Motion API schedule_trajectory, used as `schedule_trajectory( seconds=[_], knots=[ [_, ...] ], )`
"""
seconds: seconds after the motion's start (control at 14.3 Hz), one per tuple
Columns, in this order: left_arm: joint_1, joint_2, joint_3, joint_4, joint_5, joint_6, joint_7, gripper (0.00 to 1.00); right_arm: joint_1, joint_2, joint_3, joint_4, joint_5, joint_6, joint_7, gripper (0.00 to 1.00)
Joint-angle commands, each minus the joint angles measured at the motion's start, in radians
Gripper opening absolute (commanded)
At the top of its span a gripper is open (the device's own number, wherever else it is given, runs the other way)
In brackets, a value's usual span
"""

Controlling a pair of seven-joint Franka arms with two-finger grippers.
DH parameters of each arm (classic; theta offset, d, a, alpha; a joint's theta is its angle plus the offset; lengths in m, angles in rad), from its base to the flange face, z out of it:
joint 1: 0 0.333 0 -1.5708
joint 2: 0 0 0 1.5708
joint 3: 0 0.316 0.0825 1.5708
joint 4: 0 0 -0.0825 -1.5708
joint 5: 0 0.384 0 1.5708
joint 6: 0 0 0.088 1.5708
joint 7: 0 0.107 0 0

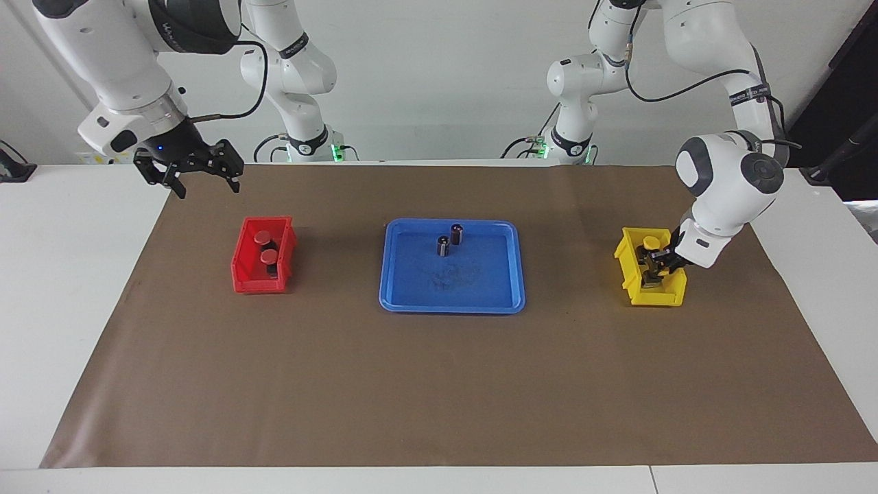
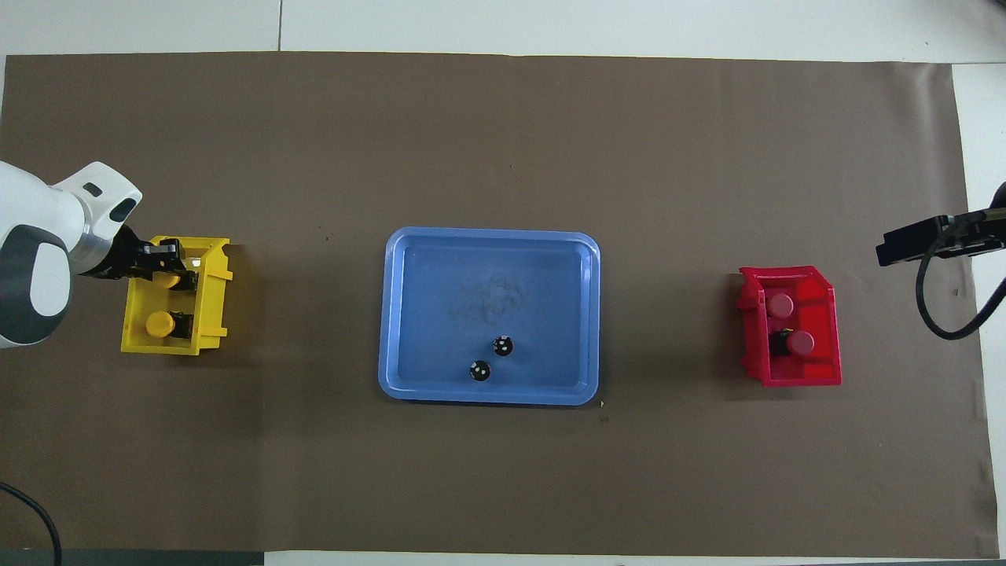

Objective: Sort red and yellow buttons by color
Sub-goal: 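Open the left gripper to drop the yellow button into the yellow bin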

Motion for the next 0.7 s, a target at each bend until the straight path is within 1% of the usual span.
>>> schedule_trajectory(
  seconds=[0.0,0.07,0.14,0.21,0.28,0.35,0.42,0.63],
  knots=[
    [0.009,-0.038,-0.006,-0.045,0.017,0.038,0.014,0.13,0.003,0.039,-0.007,0.072,-0.015,-0.071,0.024,1.0],
    [0.009,-0.037,-0.006,-0.04,0.017,0.038,0.015,0.17,0.015,0.053,-0.021,0.11,-0.025,-0.089,0.026,1.0],
    [0.009,-0.033,-0.006,-0.034,0.017,0.038,0.014,0.3,0.014,0.07,-0.029,0.139,-0.027,-0.109,0.026,1.0],
    [0.009,-0.032,-0.008,-0.029,0.017,0.039,0.014,0.38,0.009,0.072,-0.024,0.152,-0.027,-0.117,0.033,1.0],
    [0.009,-0.03,-0.008,-0.025,0.017,0.041,0.014,0.55,0.009,0.067,-0.024,0.149,-0.027,-0.116,0.05,1.0],
    [0.009,-0.029,-0.008,-0.023,0.017,0.038,0.014,0.62,0.009,0.067,-0.029,0.144,-0.03,-0.111,0.053,1.0],
    [0.007,-0.029,-0.006,-0.02,0.017,0.036,0.014,0.67,0.009,0.062,-0.03,0.139,-0.036,-0.111,0.053,1.0],
    [0.007,-0.027,-0.008,0.018,0.017,0.01,0.014,0.68,0.005,0.056,-0.029,0.136,-0.047,-0.117,0.057,1.0]
  ],
)
